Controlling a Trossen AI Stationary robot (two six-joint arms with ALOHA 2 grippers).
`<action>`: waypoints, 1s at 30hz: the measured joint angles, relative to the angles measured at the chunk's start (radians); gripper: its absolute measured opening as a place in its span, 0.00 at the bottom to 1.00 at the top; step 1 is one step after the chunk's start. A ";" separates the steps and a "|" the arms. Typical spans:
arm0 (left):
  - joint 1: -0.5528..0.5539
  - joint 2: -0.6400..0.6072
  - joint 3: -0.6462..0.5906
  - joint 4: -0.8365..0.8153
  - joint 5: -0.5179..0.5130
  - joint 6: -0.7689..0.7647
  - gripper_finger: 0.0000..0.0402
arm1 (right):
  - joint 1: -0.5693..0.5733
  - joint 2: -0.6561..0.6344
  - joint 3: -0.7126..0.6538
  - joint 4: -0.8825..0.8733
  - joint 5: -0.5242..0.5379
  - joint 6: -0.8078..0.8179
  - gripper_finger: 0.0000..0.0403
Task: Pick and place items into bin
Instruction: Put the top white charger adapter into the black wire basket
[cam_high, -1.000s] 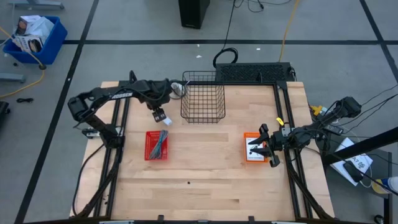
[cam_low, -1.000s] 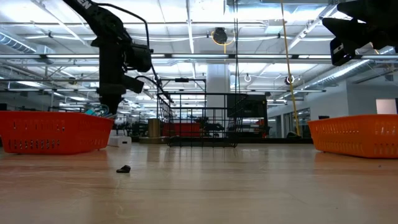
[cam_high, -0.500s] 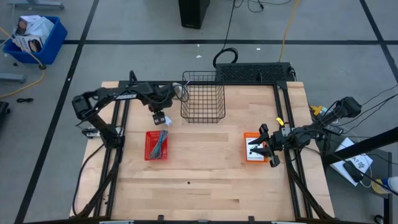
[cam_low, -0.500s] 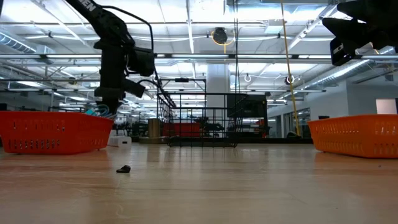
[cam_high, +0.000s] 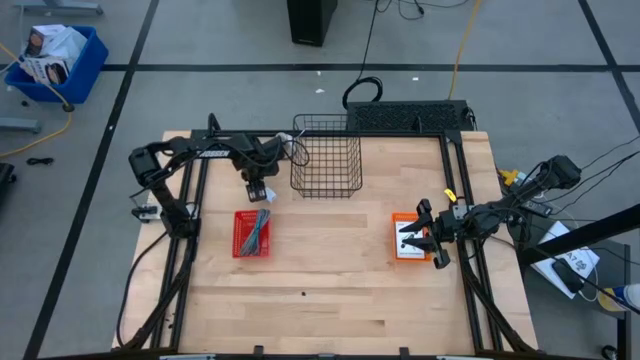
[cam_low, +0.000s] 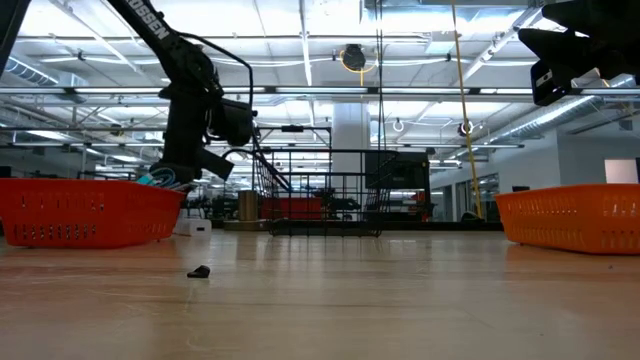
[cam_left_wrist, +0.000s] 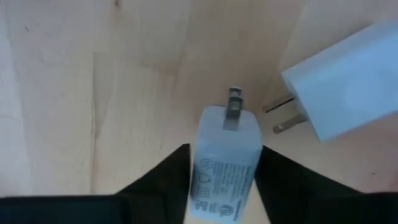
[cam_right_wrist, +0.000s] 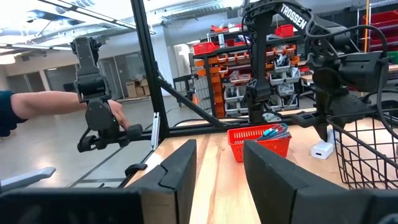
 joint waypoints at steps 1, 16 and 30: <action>0.000 0.000 0.000 0.000 -0.001 -0.001 0.39 | 0.000 0.000 0.000 0.000 0.000 0.000 0.31; 0.003 -0.024 0.000 -0.130 -0.079 -0.094 0.31 | 0.000 0.000 0.000 0.000 0.000 0.000 0.31; -0.042 -0.216 0.039 -0.163 -0.066 -0.125 0.32 | 0.000 0.000 0.000 0.000 0.000 0.000 0.31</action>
